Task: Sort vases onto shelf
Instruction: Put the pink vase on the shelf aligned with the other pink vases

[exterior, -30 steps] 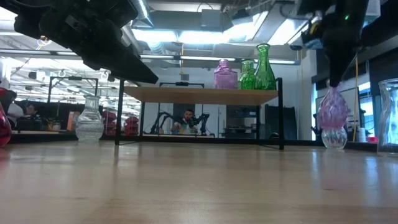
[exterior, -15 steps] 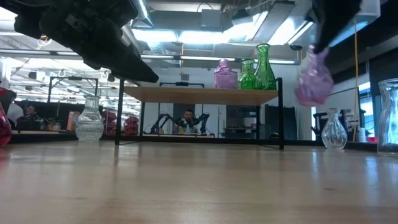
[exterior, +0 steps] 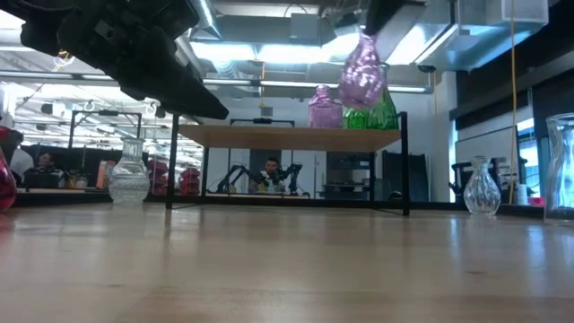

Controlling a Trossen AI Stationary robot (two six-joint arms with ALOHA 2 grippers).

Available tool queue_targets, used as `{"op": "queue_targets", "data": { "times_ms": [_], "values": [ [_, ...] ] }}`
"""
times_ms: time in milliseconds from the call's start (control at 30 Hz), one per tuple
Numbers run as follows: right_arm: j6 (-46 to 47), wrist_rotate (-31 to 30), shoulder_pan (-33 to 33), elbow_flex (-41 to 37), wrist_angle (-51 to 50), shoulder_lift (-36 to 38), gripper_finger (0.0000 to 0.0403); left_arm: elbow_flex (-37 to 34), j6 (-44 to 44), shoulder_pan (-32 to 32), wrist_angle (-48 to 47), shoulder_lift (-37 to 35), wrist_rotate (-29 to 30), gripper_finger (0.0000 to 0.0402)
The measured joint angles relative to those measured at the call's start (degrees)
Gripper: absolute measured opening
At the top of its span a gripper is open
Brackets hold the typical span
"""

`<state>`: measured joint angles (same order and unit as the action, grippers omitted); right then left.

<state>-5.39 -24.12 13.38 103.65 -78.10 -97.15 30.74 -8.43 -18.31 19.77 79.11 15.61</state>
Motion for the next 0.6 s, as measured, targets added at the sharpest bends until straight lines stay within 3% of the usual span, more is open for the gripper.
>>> {"op": "queue_targets", "data": {
  "times_ms": [300, 600],
  "values": [
    [-13.32, -1.87, -10.20, 13.33, -3.03, -6.97, 0.0002, 0.00, -0.02, 0.00, -0.02, 0.00, -0.01, 0.0147],
    [-17.05, 2.08, -19.83, 13.73, -3.10, -8.02, 0.0002, 0.00, 0.02, 0.01, -0.02, 0.00, 0.00, 0.0148]
  ]
}}
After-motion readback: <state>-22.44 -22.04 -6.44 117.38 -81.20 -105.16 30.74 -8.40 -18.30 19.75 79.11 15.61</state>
